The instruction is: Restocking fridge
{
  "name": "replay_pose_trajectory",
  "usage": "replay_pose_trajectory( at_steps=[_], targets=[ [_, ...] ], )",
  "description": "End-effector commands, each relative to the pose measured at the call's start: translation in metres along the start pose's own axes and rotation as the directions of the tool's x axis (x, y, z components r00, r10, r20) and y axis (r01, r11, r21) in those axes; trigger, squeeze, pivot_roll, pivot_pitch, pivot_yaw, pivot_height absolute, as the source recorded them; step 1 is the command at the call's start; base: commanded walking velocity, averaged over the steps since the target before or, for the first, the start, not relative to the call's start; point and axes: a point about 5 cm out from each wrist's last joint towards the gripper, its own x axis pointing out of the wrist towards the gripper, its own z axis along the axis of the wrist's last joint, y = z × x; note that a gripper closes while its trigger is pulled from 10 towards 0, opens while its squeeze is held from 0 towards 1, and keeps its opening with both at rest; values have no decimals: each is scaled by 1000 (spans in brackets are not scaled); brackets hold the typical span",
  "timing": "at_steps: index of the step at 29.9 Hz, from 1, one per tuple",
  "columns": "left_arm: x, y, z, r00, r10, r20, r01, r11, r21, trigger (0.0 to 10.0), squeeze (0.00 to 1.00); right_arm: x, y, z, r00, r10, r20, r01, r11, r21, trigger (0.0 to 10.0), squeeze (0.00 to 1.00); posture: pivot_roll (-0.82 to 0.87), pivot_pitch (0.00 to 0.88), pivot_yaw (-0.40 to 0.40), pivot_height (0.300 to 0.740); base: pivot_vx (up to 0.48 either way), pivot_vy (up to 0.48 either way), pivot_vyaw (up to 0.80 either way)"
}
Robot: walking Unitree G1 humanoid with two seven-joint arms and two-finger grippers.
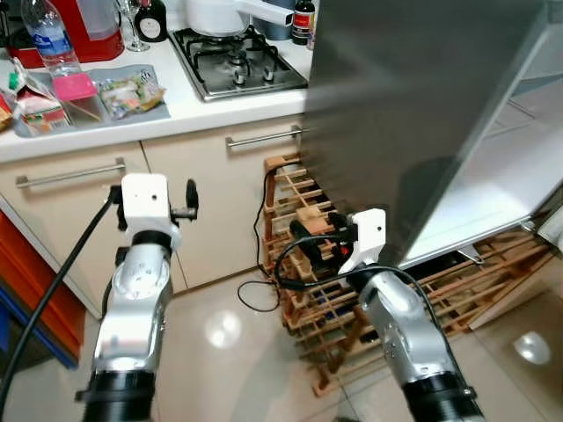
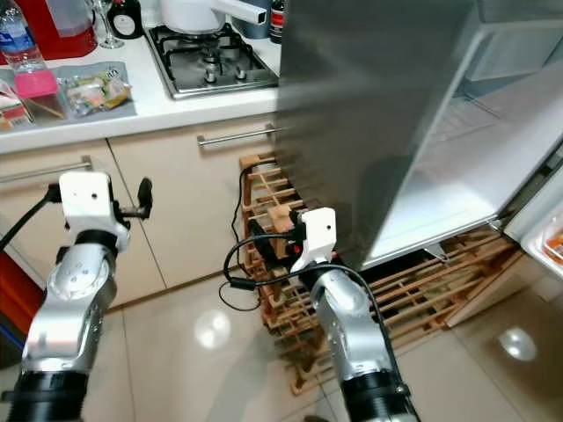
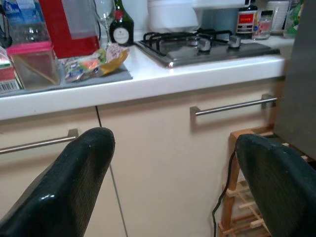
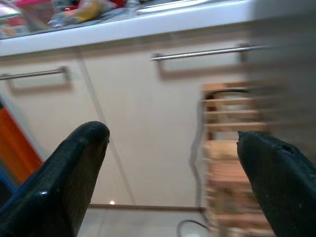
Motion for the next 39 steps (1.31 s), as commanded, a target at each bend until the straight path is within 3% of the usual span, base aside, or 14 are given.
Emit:
replay_pose_trajectory(
  at_steps=[1,9,14,29,32,39],
  targets=[
    [0,11,-2,999,35,-11,-35,999,12,10000,0,5,8,3,999,31,13,-31,999,-15,10000,0,-51,0,-17,740,0,0,481],
    [-1,8,-5,1000,28,-14,-28,999,23,10000,0,4,-2,1,999,-38,5,38,999,-3,10000,0,-50,0,-20,740,0,245,426],
    [3,7,0,1000,21,0,-21,999,29,10000,0,7,1,3,1000,-10,17,11,999,-45,10000,0,-49,0,-19,740,0,0,263],
    [6,0,4,1000,-13,18,13,999,42,10000,0,6,4,3,1000,-7,23,8,999,-48,10000,0,-68,0,-19,740,0,0,552],
    [6,0,6,1000,-2,23,1,1000,23,10000,0,5,6,2,1000,11,15,-10,996,-90,10000,0,-70,0,-19,740,0,0,533],
    [7,0,5,1000,-4,13,3,1000,20,10000,0,5,3,0,999,-33,9,34,998,-53,10000,0,-69,0,-19,740,296,0,291]
  ],
)
